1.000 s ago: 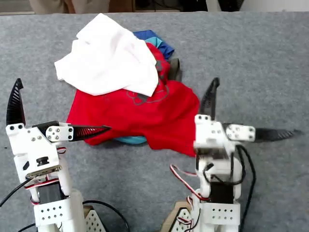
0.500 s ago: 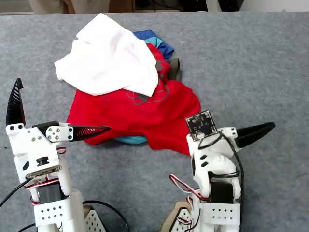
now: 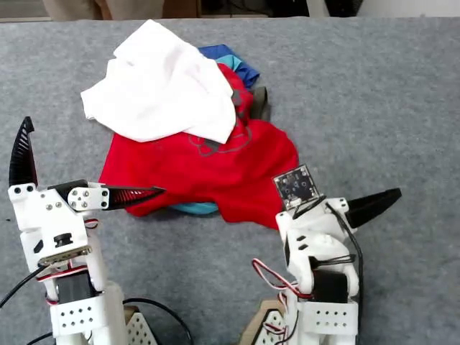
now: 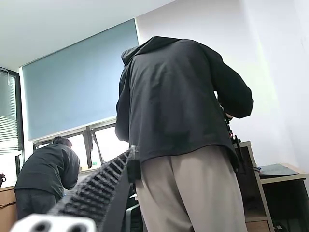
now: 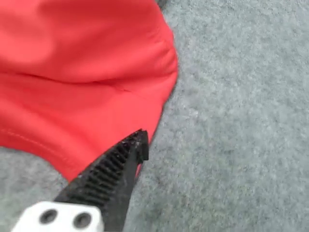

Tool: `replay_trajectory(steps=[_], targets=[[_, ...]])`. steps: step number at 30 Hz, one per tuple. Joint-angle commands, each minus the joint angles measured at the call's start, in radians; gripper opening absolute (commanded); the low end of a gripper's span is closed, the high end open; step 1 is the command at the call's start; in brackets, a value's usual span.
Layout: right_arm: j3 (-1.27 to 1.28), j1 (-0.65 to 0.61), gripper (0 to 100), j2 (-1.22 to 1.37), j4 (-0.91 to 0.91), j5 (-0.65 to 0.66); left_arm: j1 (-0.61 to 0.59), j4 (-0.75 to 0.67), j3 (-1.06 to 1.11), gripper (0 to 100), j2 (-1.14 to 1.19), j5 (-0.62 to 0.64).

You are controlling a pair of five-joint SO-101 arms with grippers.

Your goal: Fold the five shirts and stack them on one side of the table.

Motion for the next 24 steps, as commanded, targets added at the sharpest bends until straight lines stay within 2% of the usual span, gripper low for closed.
replay_trajectory(steps=[1,8,22,24], targets=[[-0.002,0.008,80.0,-0.101,0.064,0.008,0.000,-0.011,0.003,91,-0.022,0.000],[-0.002,0.005,80.0,-0.101,0.207,0.008,0.000,-0.011,0.003,91,-0.022,0.000],[-0.002,0.005,79.7,-0.096,0.305,0.012,0.000,-0.011,0.003,91,-0.022,0.000],[-0.002,0.005,79.7,-0.096,0.334,0.058,0.000,-0.011,0.003,91,-0.022,0.000]])
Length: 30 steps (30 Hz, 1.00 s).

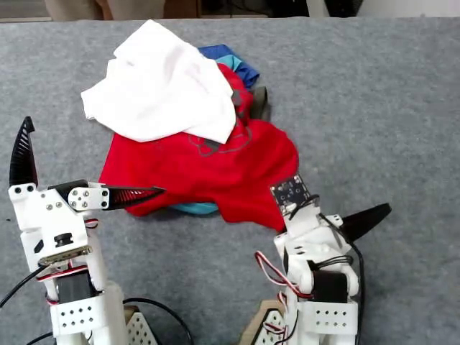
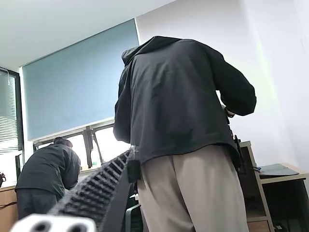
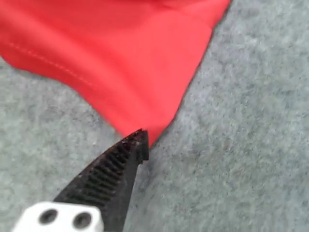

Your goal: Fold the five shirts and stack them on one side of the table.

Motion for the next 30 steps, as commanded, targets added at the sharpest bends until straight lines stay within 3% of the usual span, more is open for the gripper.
replay_trajectory(steps=[1,7,15,20,24,30], targets=[[-0.002,0.005,79.7,-0.101,0.043,0.078,0.000,-0.011,0.003,91,-0.022,0.000],[-0.002,0.010,74.6,-0.101,0.054,0.175,0.000,-0.011,0.003,91,-0.022,0.000],[-0.004,0.012,29.3,-0.101,-0.068,0.181,0.000,-0.011,0.003,91,-0.022,0.000],[-0.002,0.010,10.8,-0.101,-0.133,0.178,0.000,-0.011,0.003,91,-0.022,0.000],[-0.004,0.008,4.1,-0.101,-0.135,0.178,0.000,-0.011,0.003,91,-0.022,0.000],[-0.018,0.013,4.0,-0.101,-0.227,0.181,0.000,-0.011,0.003,91,-0.022,0.000]])
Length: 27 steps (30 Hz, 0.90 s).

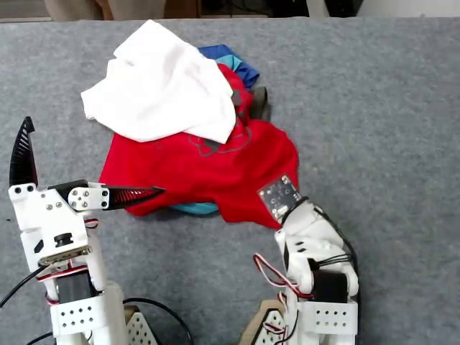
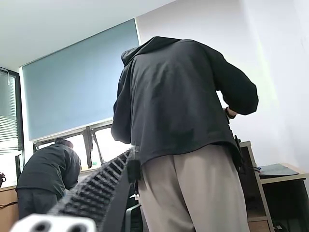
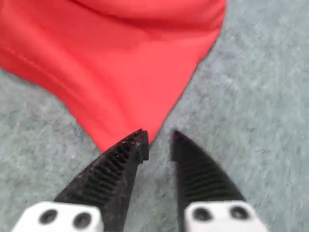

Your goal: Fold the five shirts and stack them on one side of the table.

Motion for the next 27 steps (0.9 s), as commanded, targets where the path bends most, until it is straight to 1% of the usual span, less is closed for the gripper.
replay_trajectory(steps=[1,10,20,22,24,27], targets=[[-0.035,0.013,4.0,-0.101,-0.081,0.003,0.000,-0.011,0.003,91,-0.022,0.000],[-0.208,0.010,4.1,-0.094,-0.081,0.002,0.000,-0.011,0.003,91,-0.022,0.000],[-0.308,0.013,4.1,-0.093,-0.080,0.000,0.000,-0.011,0.003,91,-0.022,0.000],[-0.325,0.015,4.1,-0.093,-0.034,0.000,0.000,-0.011,0.003,91,-0.022,0.000],[-0.344,0.008,4.1,-0.093,0.069,-0.017,0.000,-0.011,0.003,91,-0.022,0.000],[-0.361,0.012,4.1,-0.093,0.178,-0.126,0.000,-0.011,0.003,91,-0.022,0.000]])
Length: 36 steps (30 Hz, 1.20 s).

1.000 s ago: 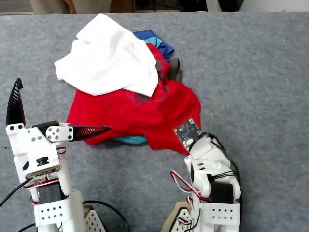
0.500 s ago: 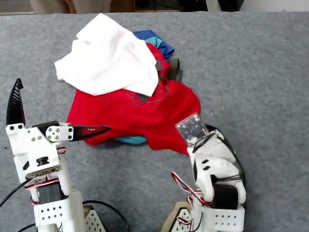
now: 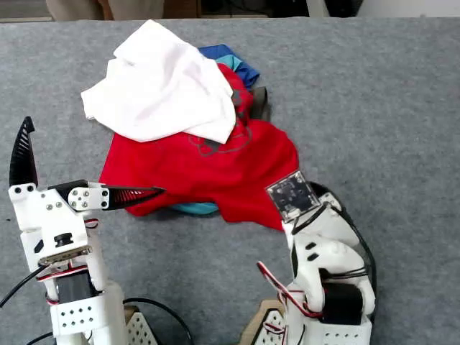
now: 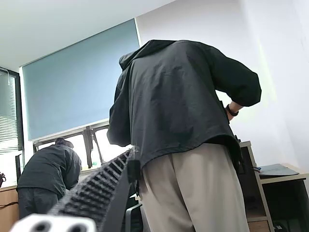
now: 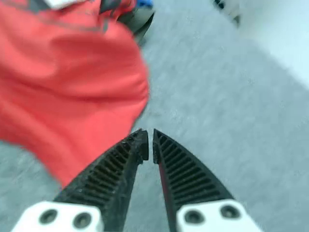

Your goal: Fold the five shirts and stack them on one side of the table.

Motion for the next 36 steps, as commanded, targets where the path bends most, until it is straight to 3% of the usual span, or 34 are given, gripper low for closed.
replay_trajectory(steps=[1,4,17,28,32,36], targets=[[-0.067,0.010,4.1,-0.093,0.114,-0.109,0.000,-0.011,0.003,91,-0.022,0.000],[-0.074,0.015,4.1,-0.091,0.118,-0.166,0.000,-0.011,0.003,91,-0.022,0.000],[-0.128,0.015,4.1,-0.090,0.120,-0.164,0.002,-0.011,0.003,91,-0.021,-0.003],[-0.137,0.071,4.1,-0.090,0.112,-0.038,0.000,-0.006,0.003,91,-0.021,-0.003],[-0.153,0.114,4.1,-0.090,0.112,-0.026,0.002,0.143,0.003,91,-0.022,0.000],[-0.199,0.119,4.1,-0.067,0.118,-0.026,0.000,0.407,0.003,91,-0.022,0.000]])
